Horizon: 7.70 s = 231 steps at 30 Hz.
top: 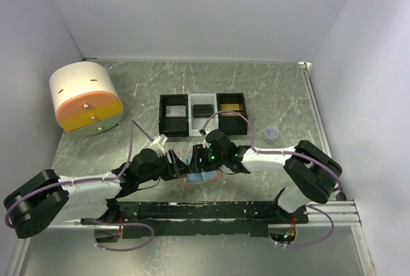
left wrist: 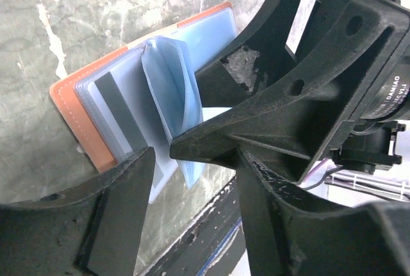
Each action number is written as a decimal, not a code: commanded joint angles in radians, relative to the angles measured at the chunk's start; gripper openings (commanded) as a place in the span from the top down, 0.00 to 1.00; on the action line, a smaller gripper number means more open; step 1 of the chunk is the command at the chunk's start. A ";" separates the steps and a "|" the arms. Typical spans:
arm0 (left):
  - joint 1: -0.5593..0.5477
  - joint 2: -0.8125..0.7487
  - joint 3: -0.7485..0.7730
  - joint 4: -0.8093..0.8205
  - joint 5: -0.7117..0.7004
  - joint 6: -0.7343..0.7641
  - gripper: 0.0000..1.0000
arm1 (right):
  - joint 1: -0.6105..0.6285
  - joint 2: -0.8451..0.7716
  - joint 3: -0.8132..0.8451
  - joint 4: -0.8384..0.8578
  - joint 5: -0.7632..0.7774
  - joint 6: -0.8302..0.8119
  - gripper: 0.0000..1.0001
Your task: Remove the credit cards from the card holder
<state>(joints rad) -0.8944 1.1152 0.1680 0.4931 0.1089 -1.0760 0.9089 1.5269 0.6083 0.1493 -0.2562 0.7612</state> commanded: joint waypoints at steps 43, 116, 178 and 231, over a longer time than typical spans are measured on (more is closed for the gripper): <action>-0.022 -0.090 0.073 -0.190 -0.368 -0.187 0.40 | 0.007 0.012 -0.053 -0.034 -0.002 -0.011 0.49; -0.161 0.428 0.692 -0.680 -0.367 0.043 0.81 | -0.072 -0.334 -0.136 -0.249 0.178 0.022 0.53; -0.181 0.323 0.361 -0.214 -0.111 0.012 0.51 | -0.097 -0.379 -0.359 -0.185 0.247 0.229 0.84; -0.181 0.346 0.274 -0.003 -0.047 -0.084 0.92 | -0.096 -0.416 -0.361 -0.172 0.233 0.274 0.79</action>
<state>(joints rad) -1.0767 1.4624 0.4309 0.4297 0.0444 -1.1515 0.8173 1.0855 0.2653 0.0437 -0.0666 1.0508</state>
